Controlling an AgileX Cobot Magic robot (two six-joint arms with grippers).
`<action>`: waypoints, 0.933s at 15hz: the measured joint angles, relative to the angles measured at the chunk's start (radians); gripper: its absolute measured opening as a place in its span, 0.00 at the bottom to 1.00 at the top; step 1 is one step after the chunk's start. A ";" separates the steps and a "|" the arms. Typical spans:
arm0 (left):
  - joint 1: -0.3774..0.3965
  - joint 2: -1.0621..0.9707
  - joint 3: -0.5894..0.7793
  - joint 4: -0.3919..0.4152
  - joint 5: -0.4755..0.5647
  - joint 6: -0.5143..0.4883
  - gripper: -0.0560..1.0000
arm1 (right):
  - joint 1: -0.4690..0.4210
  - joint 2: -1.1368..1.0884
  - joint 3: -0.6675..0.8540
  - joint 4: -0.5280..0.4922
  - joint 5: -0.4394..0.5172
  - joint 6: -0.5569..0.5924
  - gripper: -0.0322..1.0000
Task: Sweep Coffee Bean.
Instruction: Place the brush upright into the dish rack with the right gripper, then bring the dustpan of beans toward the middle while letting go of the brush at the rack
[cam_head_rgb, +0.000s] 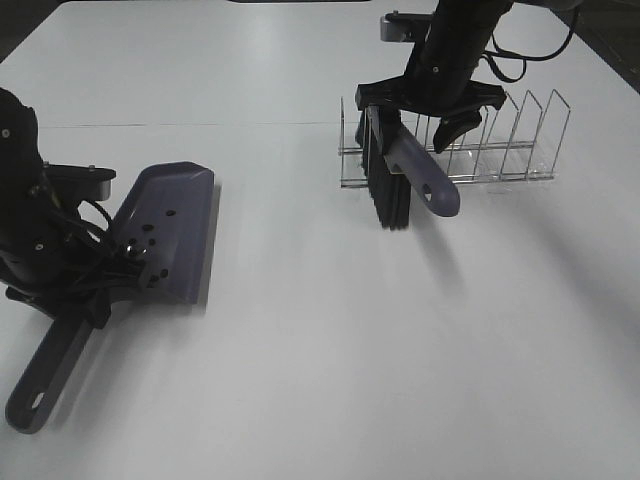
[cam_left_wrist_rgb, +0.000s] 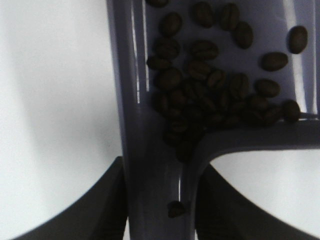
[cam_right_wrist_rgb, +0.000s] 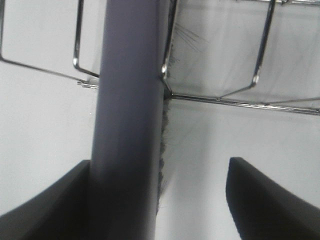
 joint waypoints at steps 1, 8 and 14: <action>0.000 0.000 0.000 -0.001 0.000 0.000 0.37 | 0.000 -0.005 0.000 0.000 0.000 0.000 0.64; -0.033 0.002 0.000 -0.026 -0.028 0.010 0.37 | 0.001 -0.051 0.000 -0.038 0.005 -0.003 0.64; -0.040 0.087 -0.027 -0.034 -0.051 0.017 0.37 | 0.001 -0.078 0.000 -0.058 0.051 -0.003 0.64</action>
